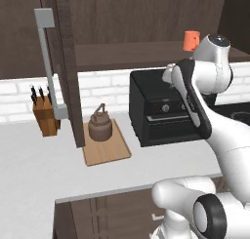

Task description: Pick the kettle from the counter and place it on the tray. Then pick the mug from the cabinet and place it on the tray. Then close the cabinet doors.

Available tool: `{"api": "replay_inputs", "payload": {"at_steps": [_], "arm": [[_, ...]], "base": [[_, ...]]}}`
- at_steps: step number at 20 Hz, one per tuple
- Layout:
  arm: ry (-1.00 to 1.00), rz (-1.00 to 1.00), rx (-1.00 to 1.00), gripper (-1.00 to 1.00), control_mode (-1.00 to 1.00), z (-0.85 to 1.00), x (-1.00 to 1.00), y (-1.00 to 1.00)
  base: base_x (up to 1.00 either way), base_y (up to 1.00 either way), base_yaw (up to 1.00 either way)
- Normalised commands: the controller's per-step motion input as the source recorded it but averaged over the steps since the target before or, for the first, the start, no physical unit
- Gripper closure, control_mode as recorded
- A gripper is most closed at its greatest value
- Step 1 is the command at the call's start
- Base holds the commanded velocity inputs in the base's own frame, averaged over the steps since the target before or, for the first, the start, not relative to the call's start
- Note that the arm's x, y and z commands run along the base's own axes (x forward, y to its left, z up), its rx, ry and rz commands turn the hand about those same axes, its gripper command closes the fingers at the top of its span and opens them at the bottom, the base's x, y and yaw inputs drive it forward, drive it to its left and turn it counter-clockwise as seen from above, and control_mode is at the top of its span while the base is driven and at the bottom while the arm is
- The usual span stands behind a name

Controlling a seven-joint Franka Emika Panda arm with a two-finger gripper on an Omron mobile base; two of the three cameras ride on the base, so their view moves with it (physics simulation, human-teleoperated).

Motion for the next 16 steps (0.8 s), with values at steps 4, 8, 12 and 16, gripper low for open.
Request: {"api": "replay_inputs", "payload": {"at_steps": [4, 8, 12, 16], "arm": [[-0.04, 0.22, -0.05, -1.00, -1.00, 0.38, 0.00, -0.60], [-0.24, 0.30, -0.04, -1.00, -1.00, 0.26, 0.00, -0.62], [-0.26, 0.24, -0.14, -1.00, -1.00, 0.26, 0.00, -0.45], [-0.12, 0.03, -0.21, -1.00, -1.00, 0.25, 0.03, -0.20]], "base": [[0.00, 0.00, 0.00], [0.00, 0.00, 0.00], [0.00, 0.00, 0.00], [0.00, 0.00, 0.00]]}}
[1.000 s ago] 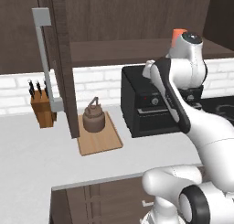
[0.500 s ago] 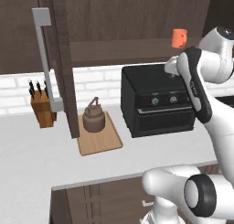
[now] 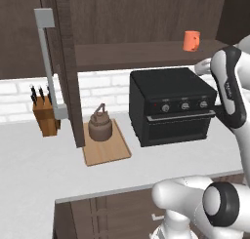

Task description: Pick the kettle from the counter and place it on the tray. Then pick the mug from the cabinet and place it on the tray. Then close the cabinet doors.

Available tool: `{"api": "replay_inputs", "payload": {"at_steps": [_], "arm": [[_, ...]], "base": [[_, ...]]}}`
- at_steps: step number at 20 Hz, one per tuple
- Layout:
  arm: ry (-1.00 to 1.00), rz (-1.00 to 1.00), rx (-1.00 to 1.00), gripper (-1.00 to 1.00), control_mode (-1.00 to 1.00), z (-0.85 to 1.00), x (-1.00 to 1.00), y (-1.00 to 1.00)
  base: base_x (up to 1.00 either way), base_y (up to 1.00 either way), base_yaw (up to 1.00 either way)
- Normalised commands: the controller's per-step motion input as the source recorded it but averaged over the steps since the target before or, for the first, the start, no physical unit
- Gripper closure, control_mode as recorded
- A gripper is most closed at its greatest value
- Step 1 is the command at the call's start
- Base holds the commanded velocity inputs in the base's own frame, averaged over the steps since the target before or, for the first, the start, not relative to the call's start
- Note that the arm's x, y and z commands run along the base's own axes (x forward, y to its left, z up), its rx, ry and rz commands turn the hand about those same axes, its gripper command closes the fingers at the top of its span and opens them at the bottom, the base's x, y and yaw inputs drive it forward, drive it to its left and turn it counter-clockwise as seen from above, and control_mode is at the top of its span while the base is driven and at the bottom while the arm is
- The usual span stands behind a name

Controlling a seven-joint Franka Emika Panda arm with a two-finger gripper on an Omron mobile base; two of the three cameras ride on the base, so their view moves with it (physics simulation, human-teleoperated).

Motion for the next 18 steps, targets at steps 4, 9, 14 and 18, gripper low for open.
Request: {"api": "replay_inputs", "payload": {"at_steps": [4, 9, 14, 18], "arm": [[0.02, 0.00, -0.09, -1.00, -1.00, 0.05, 0.32, 0.00], [0.01, 0.00, 0.00, -1.00, -1.00, 0.00, 0.20, 0.00], [-0.02, -0.01, 0.00, -1.00, -1.00, 0.34, 0.40, -0.22], [-0.12, 0.00, 0.00, -1.00, -1.00, 0.36, 0.36, -0.23]], "base": [[0.00, 0.00, 0.00], [0.00, 0.00, 0.00], [0.00, 0.00, 0.00], [0.00, 0.00, 0.00]]}}
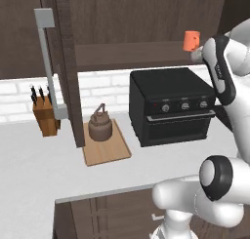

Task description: Pick the kettle from the counter and place it on the tray. Then pick the mug from the cabinet and place it on the tray. Then close the cabinet doors.

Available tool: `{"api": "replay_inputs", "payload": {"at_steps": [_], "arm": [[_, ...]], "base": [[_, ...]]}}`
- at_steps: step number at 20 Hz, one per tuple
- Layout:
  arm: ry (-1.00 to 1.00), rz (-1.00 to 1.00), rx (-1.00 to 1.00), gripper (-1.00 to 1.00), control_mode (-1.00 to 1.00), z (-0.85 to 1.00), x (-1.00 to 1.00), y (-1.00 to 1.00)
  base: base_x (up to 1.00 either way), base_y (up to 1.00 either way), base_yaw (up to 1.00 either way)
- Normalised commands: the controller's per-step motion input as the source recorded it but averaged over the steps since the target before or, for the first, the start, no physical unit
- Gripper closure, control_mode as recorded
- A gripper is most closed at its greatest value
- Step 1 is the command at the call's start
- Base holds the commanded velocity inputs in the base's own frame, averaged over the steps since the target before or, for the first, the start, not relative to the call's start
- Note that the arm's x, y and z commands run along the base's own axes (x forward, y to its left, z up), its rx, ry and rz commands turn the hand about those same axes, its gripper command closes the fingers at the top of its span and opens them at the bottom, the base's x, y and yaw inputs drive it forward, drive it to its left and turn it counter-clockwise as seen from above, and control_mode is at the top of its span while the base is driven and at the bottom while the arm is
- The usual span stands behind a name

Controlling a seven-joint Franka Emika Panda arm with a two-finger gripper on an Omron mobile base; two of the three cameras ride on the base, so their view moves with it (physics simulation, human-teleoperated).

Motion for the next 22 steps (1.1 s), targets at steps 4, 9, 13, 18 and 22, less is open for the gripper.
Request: {"api": "replay_inputs", "payload": {"at_steps": [4, 9, 13, 18, 22], "arm": [[-0.11, -0.02, 0.00, -1.00, -1.00, 0.12, 0.43, -0.27], [-0.06, -0.04, 0.00, -1.00, -1.00, 0.01, 0.38, -0.24], [0.00, -0.06, 0.00, -1.00, -1.00, 0.04, 0.40, -0.18], [0.00, -0.02, 0.00, -1.00, -1.00, 0.10, 0.35, 0.00], [0.00, 0.00, 0.00, -1.00, -1.00, 0.06, 0.33, 0.00]], "base": [[0.00, 0.00, 0.00], [0.00, 0.00, 0.00], [0.00, 0.00, 0.00], [0.00, 0.00, 0.00], [0.00, 0.00, 0.00]]}}
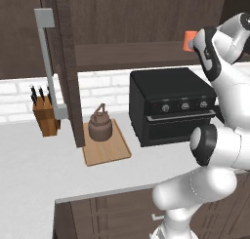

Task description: Pick the kettle from the counter and place it on the tray. Then pick the mug from the cabinet and place it on the tray. Then close the cabinet doors.

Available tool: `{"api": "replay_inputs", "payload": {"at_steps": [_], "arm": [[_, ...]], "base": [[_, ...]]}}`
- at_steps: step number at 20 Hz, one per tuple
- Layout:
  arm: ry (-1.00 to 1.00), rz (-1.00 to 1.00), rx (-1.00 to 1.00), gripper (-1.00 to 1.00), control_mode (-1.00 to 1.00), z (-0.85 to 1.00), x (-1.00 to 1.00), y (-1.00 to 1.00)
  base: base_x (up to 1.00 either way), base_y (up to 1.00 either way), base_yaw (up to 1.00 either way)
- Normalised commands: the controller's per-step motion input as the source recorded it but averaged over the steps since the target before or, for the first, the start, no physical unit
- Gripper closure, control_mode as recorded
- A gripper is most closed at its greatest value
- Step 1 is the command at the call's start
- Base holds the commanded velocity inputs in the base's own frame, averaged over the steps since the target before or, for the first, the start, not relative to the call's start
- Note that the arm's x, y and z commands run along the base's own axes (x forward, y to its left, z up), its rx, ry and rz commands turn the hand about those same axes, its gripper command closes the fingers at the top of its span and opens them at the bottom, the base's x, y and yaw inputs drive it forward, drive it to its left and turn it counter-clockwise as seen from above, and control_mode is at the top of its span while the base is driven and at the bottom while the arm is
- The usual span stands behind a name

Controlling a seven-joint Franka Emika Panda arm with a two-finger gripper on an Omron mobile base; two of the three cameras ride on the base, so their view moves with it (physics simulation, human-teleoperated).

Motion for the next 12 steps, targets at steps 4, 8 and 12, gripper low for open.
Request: {"api": "replay_inputs", "payload": {"at_steps": [4, 8, 12], "arm": [[0.00, 0.00, 0.00, -1.00, -1.00, 0.00, 0.32, -0.11], [0.00, 0.00, 0.01, -1.00, -1.00, 0.00, 0.29, -0.02], [0.00, 0.00, 0.01, -1.00, -1.00, 0.00, 0.25, 0.00]], "base": [[0.00, 0.00, 0.00], [0.00, 0.00, 0.00], [0.00, 0.00, 0.00]]}}
